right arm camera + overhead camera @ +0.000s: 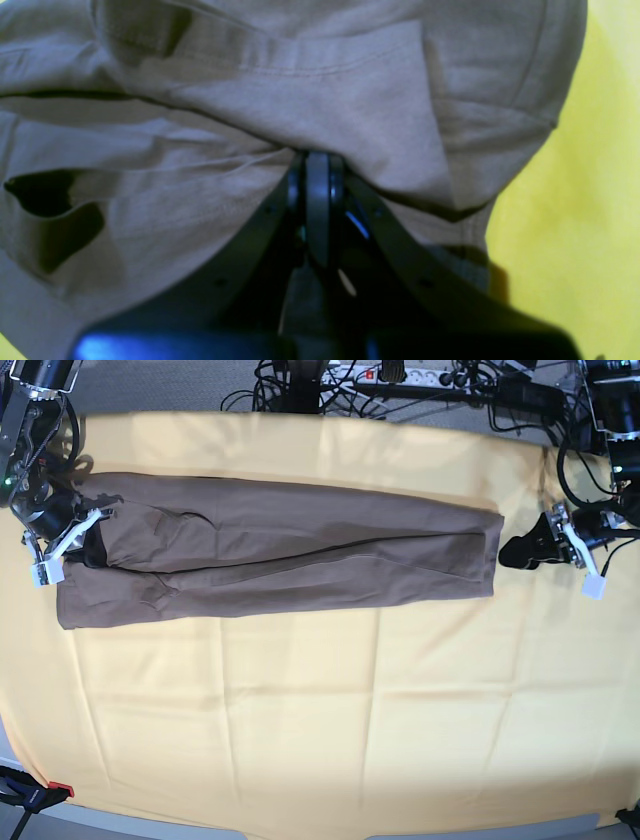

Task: Fold the T-shirt properly
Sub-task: 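Grasp the end of the folded strip with the left gripper, then fold the strip end with the left gripper toward the right gripper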

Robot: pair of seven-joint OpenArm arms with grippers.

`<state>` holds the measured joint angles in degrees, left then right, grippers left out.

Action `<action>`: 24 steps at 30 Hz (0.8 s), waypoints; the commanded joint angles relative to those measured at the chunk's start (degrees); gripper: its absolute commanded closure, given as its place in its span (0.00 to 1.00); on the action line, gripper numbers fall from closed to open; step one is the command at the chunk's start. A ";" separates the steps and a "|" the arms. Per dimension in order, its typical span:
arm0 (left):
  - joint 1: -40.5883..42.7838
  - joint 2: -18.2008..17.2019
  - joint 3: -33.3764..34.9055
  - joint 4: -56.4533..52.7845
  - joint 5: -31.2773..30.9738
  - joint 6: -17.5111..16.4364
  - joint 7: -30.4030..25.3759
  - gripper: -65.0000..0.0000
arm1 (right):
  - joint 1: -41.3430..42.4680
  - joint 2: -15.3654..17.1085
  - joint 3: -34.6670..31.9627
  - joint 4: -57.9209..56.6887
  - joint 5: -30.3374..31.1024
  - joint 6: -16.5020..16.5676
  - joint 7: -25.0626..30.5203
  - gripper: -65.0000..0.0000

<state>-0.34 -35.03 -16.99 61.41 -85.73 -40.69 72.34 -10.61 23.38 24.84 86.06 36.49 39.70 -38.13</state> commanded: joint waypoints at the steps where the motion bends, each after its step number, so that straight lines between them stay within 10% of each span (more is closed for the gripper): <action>1: 0.33 1.03 1.07 -0.02 0.73 0.69 2.78 0.39 | 0.68 1.20 0.26 0.66 0.98 0.30 0.79 1.00; 14: 0.31 7.15 8.09 1.95 0.73 0.69 4.46 0.41 | 0.68 1.25 0.26 0.66 1.18 0.30 0.79 1.00; 19: 0.09 7.21 7.93 6.93 0.73 3.72 4.24 1.00 | 0.66 1.22 0.26 0.66 1.20 0.30 -0.13 1.00; 24: -1.51 7.23 7.93 13.11 0.73 6.01 4.50 1.00 | 0.66 1.22 0.26 0.66 1.18 0.30 -0.50 1.00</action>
<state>-1.41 -27.68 -9.39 74.00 -83.68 -35.14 75.48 -10.59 23.46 24.84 86.06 36.75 39.70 -39.03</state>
